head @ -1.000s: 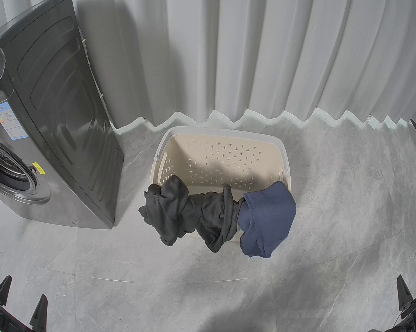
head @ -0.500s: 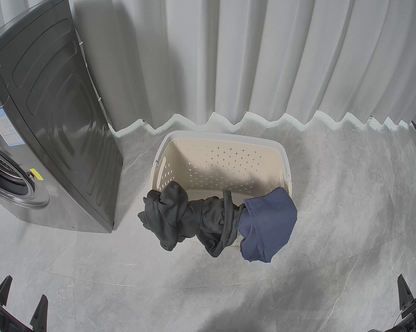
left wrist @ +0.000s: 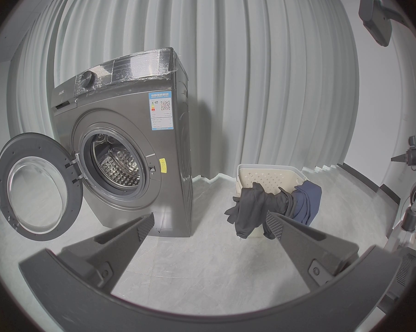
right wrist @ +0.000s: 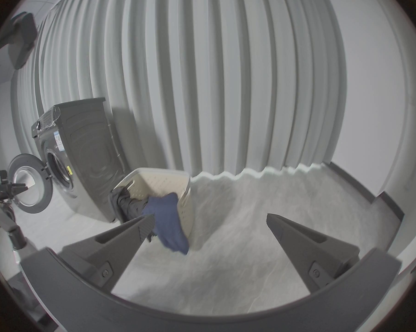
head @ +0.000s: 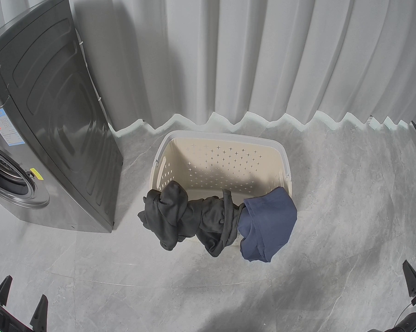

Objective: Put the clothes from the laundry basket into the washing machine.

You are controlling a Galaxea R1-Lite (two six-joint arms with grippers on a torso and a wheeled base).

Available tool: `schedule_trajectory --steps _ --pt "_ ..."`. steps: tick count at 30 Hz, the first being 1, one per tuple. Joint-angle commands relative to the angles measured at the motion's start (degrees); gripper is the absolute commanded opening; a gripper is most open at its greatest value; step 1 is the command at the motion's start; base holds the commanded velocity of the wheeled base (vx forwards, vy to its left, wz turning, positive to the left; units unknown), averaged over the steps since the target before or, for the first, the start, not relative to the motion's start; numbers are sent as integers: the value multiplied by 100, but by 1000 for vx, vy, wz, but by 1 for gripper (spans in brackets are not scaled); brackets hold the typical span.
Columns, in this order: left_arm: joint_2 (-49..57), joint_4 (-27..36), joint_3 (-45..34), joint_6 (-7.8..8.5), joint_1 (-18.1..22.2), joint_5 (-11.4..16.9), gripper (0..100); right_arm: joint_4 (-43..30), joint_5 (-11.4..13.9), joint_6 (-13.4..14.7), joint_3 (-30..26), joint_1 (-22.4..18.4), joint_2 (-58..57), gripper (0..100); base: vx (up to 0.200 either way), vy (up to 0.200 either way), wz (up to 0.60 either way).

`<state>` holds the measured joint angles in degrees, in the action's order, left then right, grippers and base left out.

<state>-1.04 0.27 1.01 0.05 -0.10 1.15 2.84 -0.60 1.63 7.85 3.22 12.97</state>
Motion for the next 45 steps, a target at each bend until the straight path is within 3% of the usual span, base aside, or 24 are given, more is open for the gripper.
schedule_trajectory --steps 1,4,6,12,18,31,45 --pt "95 0 -92 4 1 0 100 445 183 566 340 847 2860 100 0 0 0" --pt "95 0 -92 -5 1 0 100 982 209 1014 401 856 3836 100 0 0 0" --pt "95 0 -92 4 1 0 100 1430 218 1111 375 856 4425 100 0 0 0" --pt "95 0 -92 4 1 0 100 2441 218 1032 261 891 5497 100 0 0 0" --pt "95 0 -92 4 1 0 100 2493 209 988 349 1164 5866 100 0 0 0" --pt "95 0 -92 -5 1 0 100 2854 200 1023 568 1304 6921 100 46 0 0" --pt "95 0 -92 -5 1 0 100 3443 130 1155 683 2007 8011 100 0 0 0"
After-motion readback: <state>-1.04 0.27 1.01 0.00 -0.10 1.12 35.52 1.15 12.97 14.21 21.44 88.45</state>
